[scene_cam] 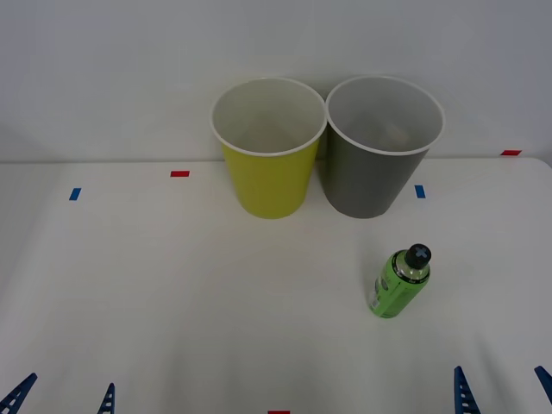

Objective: Put cans in the gray bin and PET bottles in the light green bin.

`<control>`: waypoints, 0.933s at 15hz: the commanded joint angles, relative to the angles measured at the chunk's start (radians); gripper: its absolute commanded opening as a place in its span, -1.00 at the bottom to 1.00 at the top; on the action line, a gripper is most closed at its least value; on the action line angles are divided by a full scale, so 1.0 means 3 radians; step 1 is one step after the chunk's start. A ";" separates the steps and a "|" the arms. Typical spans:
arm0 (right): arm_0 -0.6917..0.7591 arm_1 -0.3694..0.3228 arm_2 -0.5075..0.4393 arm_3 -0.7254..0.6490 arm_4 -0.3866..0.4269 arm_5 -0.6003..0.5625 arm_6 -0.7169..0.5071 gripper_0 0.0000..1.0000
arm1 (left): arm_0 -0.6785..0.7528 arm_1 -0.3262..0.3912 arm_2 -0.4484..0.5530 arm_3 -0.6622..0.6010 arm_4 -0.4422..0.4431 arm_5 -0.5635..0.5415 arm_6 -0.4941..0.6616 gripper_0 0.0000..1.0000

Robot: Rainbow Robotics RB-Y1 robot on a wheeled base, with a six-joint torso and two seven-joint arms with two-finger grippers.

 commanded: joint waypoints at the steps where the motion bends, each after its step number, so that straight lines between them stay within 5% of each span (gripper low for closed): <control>1: 0.0000 0.0000 0.0000 0.0000 0.0000 0.0000 0.0000 1.00 | 0.0000 0.0000 0.0000 0.0000 0.0000 0.0000 0.0000 0.81; 6: -0.0082 0.0066 0.0133 0.0189 -0.0174 -0.0102 0.0046 1.00 | 0.0000 0.0000 0.0000 0.0000 0.0000 0.0000 0.0000 0.81; 10: -0.0210 -0.0061 0.0266 0.0194 -0.0353 -0.0148 0.0614 1.00 | 0.0000 0.0000 0.0000 0.0000 0.0000 0.0000 0.0000 0.81; 14: -0.0332 -0.0164 0.0414 0.0358 -0.0430 -0.0225 0.0675 1.00 | 0.0000 0.0000 0.0000 0.0000 0.0000 0.0000 0.0000 0.80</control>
